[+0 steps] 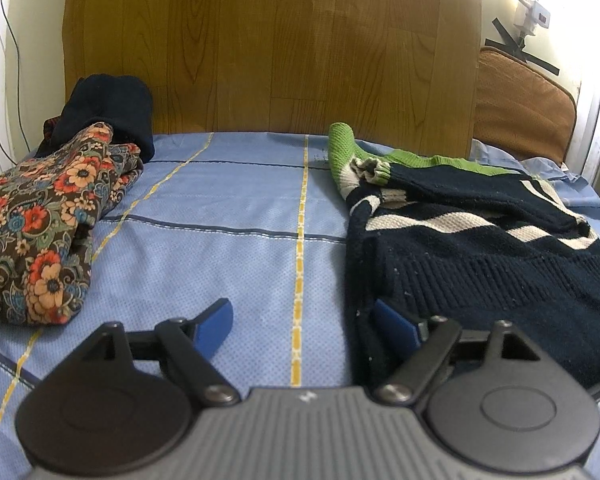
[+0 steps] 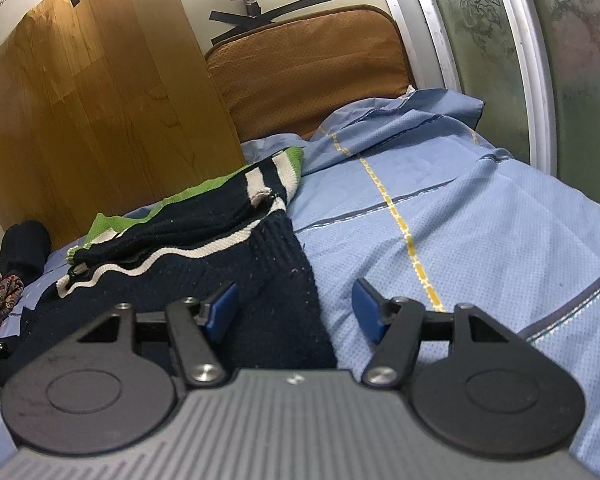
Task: Fold small clothes
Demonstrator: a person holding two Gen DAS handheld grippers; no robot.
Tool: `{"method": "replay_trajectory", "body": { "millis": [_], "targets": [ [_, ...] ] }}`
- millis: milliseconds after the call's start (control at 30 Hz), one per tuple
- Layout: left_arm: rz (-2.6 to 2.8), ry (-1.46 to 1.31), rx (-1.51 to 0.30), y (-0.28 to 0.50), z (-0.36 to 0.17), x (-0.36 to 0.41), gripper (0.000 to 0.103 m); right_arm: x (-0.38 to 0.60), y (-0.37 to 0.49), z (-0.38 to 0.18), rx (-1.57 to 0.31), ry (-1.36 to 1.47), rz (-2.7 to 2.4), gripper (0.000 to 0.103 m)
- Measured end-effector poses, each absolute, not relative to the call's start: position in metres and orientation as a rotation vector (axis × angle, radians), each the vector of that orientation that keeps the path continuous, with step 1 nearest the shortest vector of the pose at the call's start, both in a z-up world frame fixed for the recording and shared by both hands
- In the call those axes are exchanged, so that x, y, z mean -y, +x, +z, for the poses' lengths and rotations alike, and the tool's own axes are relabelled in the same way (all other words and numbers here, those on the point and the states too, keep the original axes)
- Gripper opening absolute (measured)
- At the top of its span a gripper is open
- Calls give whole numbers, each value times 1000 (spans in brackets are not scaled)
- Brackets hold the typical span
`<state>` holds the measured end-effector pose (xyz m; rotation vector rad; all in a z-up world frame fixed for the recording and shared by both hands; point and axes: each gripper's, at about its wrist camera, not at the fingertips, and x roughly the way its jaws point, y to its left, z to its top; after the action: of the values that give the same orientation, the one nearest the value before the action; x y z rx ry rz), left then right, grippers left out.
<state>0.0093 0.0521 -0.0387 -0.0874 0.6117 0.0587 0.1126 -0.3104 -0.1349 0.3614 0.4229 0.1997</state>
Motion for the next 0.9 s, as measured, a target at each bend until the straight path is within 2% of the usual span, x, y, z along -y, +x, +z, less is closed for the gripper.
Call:
{"method": "replay_trajectory", "body": {
  "millis": [467,533,633,900],
  "targets": [
    [78,-77,-617,11,-39,-53,90,310,113,-135,-420,370,202,67],
    [87,-79,-619,11,-39,-54,98,311,113,-135,-420,370,202,67],
    [96,-84,-626,11,-39,-54,103,311,113,-135,-420,371,202,67],
    [103,-89,-628,11,-40,-54,103,311,113,-135,-419,372,203,68]
  ]
}}
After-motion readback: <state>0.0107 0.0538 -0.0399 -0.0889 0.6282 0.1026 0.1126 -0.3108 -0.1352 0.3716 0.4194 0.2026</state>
